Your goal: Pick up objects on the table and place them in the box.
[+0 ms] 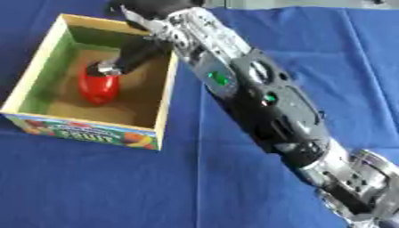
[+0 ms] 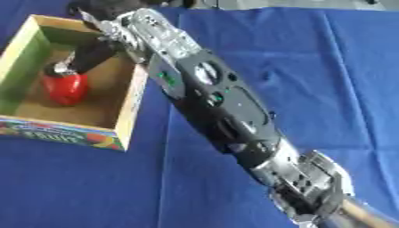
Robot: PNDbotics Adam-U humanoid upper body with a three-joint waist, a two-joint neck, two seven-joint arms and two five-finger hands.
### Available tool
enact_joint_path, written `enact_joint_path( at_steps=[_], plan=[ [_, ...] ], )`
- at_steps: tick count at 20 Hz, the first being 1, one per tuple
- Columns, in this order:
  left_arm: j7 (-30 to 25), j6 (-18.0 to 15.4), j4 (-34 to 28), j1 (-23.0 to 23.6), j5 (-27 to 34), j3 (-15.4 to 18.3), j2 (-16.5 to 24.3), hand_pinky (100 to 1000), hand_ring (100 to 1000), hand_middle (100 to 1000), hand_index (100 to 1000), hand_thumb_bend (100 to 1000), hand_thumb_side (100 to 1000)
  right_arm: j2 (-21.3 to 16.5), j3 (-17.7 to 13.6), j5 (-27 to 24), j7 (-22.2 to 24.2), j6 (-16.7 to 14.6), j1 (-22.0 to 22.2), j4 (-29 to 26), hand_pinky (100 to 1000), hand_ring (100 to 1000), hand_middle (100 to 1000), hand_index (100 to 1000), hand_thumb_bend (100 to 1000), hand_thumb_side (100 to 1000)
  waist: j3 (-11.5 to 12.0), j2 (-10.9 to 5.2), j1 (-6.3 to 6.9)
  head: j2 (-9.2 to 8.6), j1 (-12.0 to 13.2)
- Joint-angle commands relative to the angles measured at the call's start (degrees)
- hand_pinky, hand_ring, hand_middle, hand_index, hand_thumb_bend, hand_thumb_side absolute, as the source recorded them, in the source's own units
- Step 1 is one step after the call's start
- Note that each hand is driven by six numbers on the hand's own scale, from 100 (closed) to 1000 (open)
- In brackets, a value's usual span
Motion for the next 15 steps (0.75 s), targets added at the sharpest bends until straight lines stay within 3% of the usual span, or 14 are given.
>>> enact_joint_path(
  at_steps=[1,2,3,5,15],
  plan=[
    [0.5,0.0,-1.1,0.0,-0.5,0.6,0.7,605,846,788,749,100,980,-4.2,-3.6,-2.7,-2.3,0.4,-1.0,-5.2,769,827,817,918,445,855,-0.6,-1.72,0.67,0.49,1.4],
    [0.6,0.1,-1.1,0.2,-0.6,0.7,0.8,605,845,788,749,100,980,-5.4,-4.8,-3.5,-3.0,0.9,-0.9,-6.5,759,817,806,909,365,854,-0.8,-1.76,0.80,0.53,1.7],
    [0.7,0.1,-1.1,0.2,-0.7,0.8,0.8,604,845,787,747,100,979,-6.4,-6.0,-4.3,-3.8,1.3,-0.5,-7.7,727,788,779,886,192,821,-0.9,-1.79,0.86,0.56,1.9],
    [0.9,0.2,-1.1,0.5,-0.8,0.9,0.7,604,845,787,748,100,979,-8.8,-8.5,-5.8,-5.4,2.4,0.4,-10.3,702,760,749,866,100,828,-1.8,-1.98,1.22,0.80,2.8],
    [1.5,1.0,-1.1,1.3,-1.4,1.6,0.8,602,845,788,747,100,977,-17.6,-21.2,-13.6,-13.2,6.2,11.4,-23.0,700,714,686,830,100,744,-4.7,-2.38,2.68,1.31,5.6]
  ],
)
